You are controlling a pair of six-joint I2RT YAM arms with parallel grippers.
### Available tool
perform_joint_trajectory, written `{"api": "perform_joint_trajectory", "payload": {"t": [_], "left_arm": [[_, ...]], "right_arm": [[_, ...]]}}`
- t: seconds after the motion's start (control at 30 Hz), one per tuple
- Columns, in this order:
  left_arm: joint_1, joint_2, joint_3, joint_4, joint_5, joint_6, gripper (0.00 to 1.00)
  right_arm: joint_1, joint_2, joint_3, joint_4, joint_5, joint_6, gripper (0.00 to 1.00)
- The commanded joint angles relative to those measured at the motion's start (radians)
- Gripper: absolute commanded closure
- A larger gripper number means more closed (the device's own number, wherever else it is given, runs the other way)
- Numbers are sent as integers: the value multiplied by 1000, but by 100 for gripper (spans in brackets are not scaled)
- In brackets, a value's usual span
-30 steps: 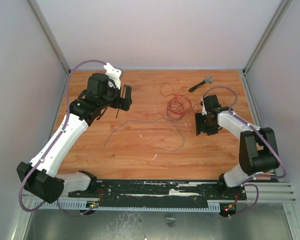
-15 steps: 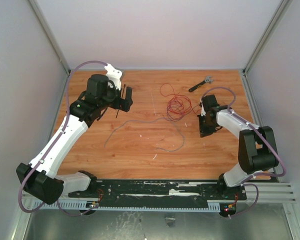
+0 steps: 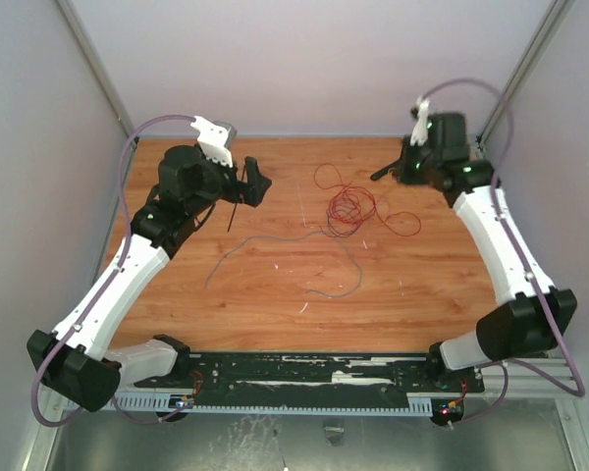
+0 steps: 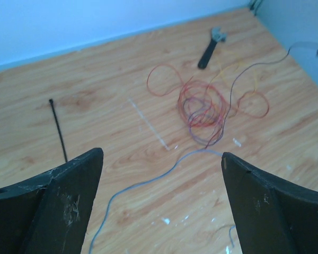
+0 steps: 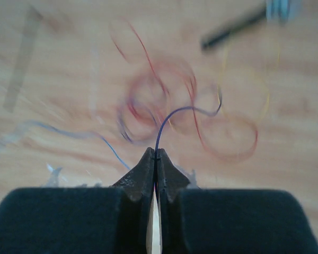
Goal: Zip-tie the wires
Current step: Untie the cable at the center of the board.
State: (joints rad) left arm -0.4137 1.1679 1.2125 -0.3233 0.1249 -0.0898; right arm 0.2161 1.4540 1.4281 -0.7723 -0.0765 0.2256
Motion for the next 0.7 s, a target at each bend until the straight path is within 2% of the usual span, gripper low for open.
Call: {"api": "perform_joint_trajectory", "payload": {"t": [0.0,0.2,0.43,0.67], "left_arm": [[3,-33,-84,314,9,-125,2],[2,0,-188,634,158,-185,2],[-6,145,-235,946,277,-265,1],[-112,354,-143,1016,322,-176,2]], "right_arm": [[9,-64,241,122,-138,-21,100],[9,-17,488,317,-297,-35,100],[8,-22,539,626,-465,17,100],[8,-25,588,720,-496,25,100]]}}
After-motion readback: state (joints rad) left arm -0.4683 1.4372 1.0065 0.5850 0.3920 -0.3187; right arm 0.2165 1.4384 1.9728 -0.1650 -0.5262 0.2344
